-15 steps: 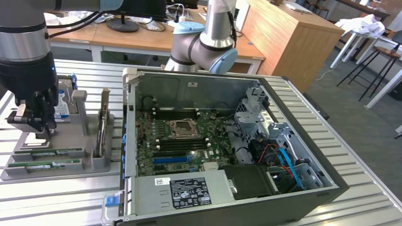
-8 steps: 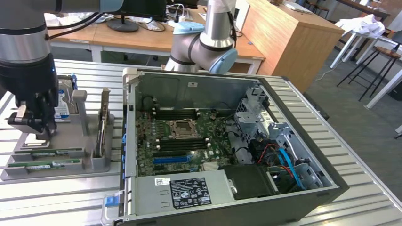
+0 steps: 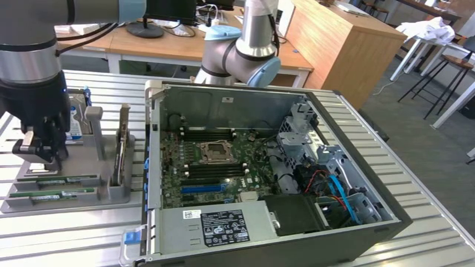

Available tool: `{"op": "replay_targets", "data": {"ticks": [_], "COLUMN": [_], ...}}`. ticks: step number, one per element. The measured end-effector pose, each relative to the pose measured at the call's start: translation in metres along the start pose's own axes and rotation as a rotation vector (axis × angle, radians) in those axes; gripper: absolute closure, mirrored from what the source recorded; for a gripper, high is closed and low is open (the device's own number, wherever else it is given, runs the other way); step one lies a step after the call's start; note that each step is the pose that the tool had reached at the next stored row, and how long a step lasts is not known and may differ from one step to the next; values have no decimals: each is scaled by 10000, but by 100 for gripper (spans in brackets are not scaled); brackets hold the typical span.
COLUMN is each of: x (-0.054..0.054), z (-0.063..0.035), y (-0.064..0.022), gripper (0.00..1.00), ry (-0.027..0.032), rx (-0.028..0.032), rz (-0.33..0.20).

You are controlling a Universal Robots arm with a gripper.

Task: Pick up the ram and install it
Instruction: 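Pick up the ram and move it above insertion slot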

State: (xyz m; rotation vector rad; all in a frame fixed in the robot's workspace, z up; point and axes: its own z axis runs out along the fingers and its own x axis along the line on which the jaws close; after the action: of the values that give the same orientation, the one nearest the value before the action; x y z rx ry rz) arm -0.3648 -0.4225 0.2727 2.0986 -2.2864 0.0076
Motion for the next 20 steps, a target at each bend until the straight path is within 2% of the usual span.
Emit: {"op": "replay_targets", "data": {"ticks": [20], "x": [19], "z": [292], "y": [-9], "gripper": [64], "ry": [3], "rx": [4], "rz": [-130]}}
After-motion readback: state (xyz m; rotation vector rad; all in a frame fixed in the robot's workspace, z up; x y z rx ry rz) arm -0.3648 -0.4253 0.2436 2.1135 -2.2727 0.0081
